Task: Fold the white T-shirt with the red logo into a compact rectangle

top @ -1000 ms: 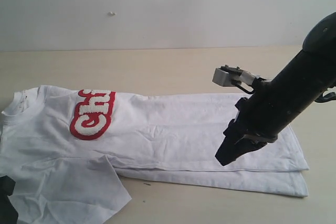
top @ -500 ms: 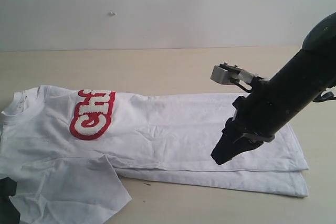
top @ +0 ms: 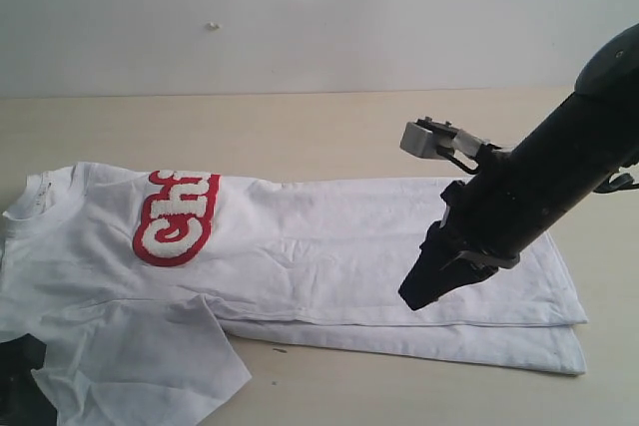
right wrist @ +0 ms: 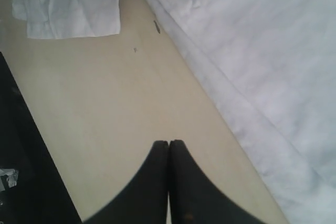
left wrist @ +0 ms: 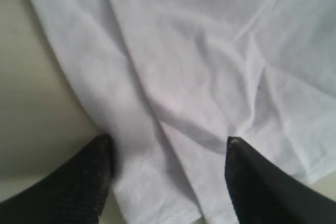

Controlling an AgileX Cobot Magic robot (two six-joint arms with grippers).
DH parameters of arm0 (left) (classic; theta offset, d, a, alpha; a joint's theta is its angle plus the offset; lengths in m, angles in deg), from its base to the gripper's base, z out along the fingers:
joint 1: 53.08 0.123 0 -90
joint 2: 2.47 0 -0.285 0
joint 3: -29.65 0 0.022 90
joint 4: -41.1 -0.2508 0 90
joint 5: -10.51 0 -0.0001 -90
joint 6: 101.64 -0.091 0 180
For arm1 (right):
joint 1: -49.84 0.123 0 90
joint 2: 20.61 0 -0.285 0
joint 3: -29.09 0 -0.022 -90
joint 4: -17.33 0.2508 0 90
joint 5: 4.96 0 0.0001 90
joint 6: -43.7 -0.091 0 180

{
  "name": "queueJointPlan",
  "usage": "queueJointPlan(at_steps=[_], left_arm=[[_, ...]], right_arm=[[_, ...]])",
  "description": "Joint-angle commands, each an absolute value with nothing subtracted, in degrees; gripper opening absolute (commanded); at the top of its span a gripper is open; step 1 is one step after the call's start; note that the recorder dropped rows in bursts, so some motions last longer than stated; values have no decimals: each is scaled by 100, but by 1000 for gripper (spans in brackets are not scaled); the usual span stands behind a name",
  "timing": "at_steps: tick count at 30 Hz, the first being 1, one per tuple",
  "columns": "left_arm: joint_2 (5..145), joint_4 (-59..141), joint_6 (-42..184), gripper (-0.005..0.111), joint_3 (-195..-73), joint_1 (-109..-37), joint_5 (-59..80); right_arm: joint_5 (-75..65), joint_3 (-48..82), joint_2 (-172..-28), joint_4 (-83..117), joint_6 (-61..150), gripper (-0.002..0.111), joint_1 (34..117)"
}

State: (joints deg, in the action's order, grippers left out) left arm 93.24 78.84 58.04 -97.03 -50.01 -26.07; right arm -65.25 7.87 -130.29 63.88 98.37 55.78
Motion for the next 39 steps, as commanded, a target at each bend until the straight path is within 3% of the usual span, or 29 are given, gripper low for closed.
queueJointPlan(at_steps=[1, 3, 4, 6, 13, 20, 36, 39], left_arm=[[9496, 8526, 5133, 51, -9647, -5021, -2781], [9519, 9065, 4813, 28, -9647, -5021, -2849], [9532, 9314, 4642, 11, -9647, -5021, -2859], [9532, 9616, 4411, 0, -9647, -5021, -2896], [9532, 10916, 2912, 0, -9647, -5021, -3972], [9532, 12713, 1918, 0, -9719, -5021, -3986], [10274, 13578, 1691, 0, -11688, -5021, -3385], [10613, 13578, 1691, 10, -11877, -5021, -3406]], right_arm=[[-6470, 772, -12971, 6427, 9920, 0, 5586], [-6472, 772, -12971, 6438, 9920, 0, 5586], [-6472, 772, -12971, 6449, 9920, 0, 5586], [-6472, 772, -12971, 6535, 9985, 0, 5586], [-6472, 772, -12971, 6535, 10000, 0, 5586], [-6493, 772, -12971, 6535, 10000, 0, 5586], [-6505, 772, -12971, 6582, 10000, 0, 5586], [-6470, 772, -12971, 6580, 10000, 0, 5586]])
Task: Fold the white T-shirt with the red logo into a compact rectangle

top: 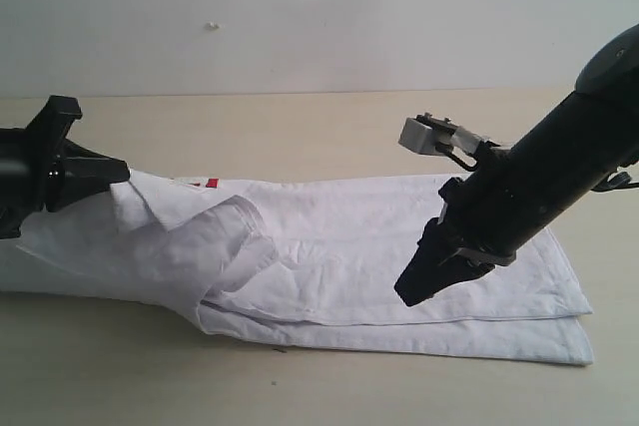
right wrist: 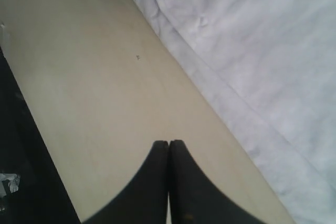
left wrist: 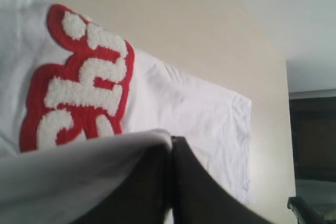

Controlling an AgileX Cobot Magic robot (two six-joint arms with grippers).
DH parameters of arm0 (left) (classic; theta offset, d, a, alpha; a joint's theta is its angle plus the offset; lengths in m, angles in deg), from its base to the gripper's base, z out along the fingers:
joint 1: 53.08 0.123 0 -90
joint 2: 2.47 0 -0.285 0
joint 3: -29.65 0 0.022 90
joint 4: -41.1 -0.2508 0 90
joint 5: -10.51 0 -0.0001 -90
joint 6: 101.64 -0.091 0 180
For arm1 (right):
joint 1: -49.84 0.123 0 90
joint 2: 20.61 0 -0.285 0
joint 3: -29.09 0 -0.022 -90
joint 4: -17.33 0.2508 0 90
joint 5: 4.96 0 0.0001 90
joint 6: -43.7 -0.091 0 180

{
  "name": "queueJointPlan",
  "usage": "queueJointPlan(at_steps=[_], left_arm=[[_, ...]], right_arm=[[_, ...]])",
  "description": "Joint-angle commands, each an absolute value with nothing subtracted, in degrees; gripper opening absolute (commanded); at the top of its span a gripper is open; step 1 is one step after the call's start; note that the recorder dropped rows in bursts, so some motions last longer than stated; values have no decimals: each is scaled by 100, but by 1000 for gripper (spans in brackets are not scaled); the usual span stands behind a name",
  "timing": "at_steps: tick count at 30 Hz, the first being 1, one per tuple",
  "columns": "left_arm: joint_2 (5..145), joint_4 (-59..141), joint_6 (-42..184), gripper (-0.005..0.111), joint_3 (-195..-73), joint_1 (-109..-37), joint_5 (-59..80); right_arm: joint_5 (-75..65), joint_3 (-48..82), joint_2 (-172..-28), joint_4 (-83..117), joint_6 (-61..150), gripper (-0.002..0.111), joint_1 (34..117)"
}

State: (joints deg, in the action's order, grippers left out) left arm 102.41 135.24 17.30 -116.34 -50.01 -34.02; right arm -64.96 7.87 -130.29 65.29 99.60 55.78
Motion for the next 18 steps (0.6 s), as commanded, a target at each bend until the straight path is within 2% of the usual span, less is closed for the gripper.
queueJointPlan(at_steps=[1, 4, 6, 8, 15, 18], left_arm=[[10703, 13578, 1691, 19, -11920, -5021, -3406], [10882, 13605, 1718, 58, -12045, -5021, -3432], [10957, 13653, 1729, 74, -12129, -5021, -3432], [10967, 13653, 1753, 72, -12196, -5021, -3432], [10972, 13642, 1753, 47, -12393, -5021, -3437], [10972, 13391, 1753, 46, -12393, -5021, -3367]], right_arm=[[-6455, 772, -12971, 6580, 10000, 0, 5586], [-6455, 772, -12971, 6580, 10000, 0, 5586], [-6444, 772, -12971, 6580, 10000, 0, 5586], [-6432, 772, -12971, 6580, 10000, 0, 5586], [-6418, 772, -12971, 6580, 10000, 0, 5586], [-6430, 772, -12971, 6580, 10000, 0, 5586]])
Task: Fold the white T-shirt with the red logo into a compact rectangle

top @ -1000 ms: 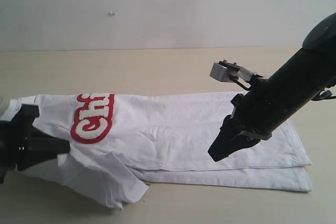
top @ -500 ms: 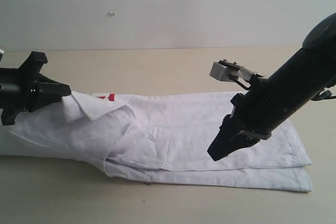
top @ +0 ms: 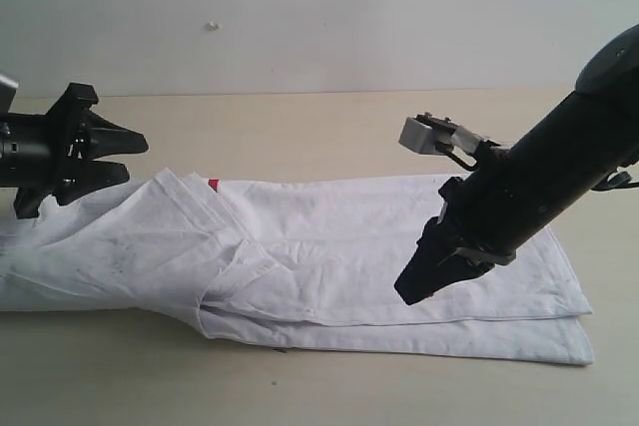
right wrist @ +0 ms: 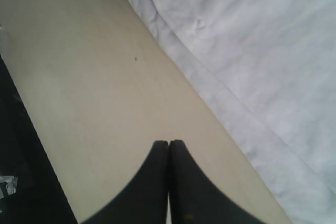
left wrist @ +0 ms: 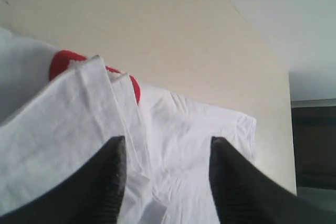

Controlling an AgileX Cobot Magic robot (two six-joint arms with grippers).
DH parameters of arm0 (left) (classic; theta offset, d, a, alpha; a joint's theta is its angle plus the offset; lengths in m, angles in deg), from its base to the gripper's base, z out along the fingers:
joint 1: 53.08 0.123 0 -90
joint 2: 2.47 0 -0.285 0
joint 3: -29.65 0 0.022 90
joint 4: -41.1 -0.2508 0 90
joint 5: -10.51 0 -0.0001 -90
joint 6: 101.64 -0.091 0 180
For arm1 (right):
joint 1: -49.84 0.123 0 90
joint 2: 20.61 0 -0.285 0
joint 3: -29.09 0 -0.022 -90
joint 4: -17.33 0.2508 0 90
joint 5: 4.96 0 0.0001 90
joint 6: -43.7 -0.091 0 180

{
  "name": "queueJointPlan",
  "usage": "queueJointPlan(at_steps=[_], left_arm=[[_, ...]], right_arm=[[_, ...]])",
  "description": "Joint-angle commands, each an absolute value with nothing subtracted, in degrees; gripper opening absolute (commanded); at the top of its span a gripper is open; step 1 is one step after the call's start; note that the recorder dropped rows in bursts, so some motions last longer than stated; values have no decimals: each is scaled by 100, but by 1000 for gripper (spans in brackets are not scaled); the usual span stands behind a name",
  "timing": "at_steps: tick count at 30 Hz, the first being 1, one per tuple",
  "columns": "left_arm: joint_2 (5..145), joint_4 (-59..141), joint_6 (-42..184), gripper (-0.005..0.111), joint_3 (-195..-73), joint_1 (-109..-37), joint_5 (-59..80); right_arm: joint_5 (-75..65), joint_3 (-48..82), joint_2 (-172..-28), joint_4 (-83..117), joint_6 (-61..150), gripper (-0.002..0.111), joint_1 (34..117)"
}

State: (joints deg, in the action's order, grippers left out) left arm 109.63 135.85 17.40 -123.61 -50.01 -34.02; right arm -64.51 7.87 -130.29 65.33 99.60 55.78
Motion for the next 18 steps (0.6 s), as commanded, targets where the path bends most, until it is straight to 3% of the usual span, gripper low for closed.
queueJointPlan(at_steps=[1, 9, 18], left_arm=[[10972, 13288, 1740, 46, -12393, -5008, -3297], [10972, 11771, 1756, 46, -12393, -4902, -3050], [11002, 9871, 2662, 46, -12358, -4911, -3061]], right_arm=[[-6430, 772, -12971, 6566, 10000, 0, 5586], [-5967, 772, -12971, 6372, 10000, 0, 5586], [-4207, 772, -12971, 4478, 7787, 0, 5586]])
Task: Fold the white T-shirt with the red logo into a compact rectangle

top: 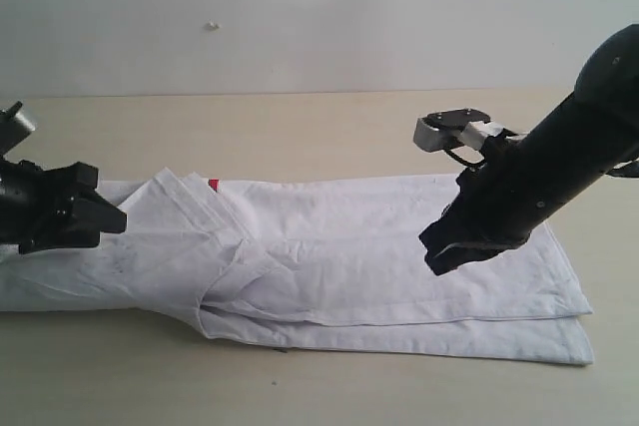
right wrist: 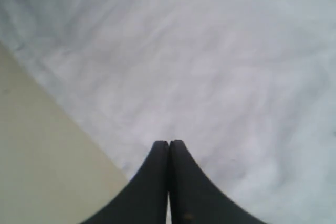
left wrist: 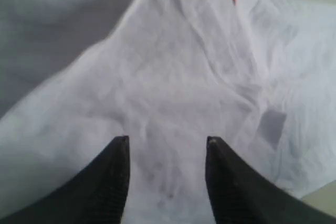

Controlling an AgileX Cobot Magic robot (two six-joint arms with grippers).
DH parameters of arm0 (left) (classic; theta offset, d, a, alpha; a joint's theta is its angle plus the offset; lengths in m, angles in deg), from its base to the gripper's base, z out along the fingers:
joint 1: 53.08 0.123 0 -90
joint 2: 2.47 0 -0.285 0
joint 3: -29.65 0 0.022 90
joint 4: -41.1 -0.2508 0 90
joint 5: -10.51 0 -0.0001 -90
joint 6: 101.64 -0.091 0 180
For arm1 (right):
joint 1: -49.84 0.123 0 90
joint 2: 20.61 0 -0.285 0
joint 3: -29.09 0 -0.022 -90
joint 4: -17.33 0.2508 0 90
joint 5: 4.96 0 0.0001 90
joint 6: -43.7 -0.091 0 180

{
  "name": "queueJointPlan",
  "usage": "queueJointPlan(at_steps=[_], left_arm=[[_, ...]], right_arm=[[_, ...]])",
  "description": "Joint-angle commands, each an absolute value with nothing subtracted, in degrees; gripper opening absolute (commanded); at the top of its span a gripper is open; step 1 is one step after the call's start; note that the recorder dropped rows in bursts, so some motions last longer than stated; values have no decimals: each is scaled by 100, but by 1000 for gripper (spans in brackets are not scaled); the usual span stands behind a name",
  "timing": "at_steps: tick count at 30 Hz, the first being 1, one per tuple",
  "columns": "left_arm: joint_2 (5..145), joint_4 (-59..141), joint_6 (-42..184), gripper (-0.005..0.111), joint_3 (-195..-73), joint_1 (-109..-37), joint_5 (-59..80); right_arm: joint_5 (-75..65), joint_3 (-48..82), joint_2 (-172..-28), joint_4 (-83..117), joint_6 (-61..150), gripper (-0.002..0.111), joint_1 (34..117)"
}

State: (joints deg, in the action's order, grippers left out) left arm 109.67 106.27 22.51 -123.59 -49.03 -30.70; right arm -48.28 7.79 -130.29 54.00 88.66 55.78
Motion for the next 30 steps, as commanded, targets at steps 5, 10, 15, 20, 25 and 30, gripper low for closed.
queueJointPlan(at_steps=[5, 10, 15, 20, 25, 30], left_arm=[[11002, 9247, 3105, 46, -12317, -4911, -2927], [11002, 9125, 3217, 46, -12233, -4911, -2614], [11002, 9136, 3236, 46, -12233, -4911, -2444], [11002, 9114, 3217, 46, -12233, -4901, -2127], [11002, 9151, 3217, 46, -12316, -4901, -2002], [10968, 9166, 3217, 46, -12468, -4901, -1928]], right_arm=[[-3931, 772, -12984, 3575, 6955, 0, 5586], [-4020, 772, -13121, 3119, 6613, 0, 5586], [-4244, 772, -13395, 2995, 6613, 0, 5586], [-4269, 772, -13563, 2995, 6613, 0, 5586], [-4289, 772, -13683, 2967, 6613, 0, 5586], [-4265, 772, -13746, 2865, 6613, 0, 5586]])
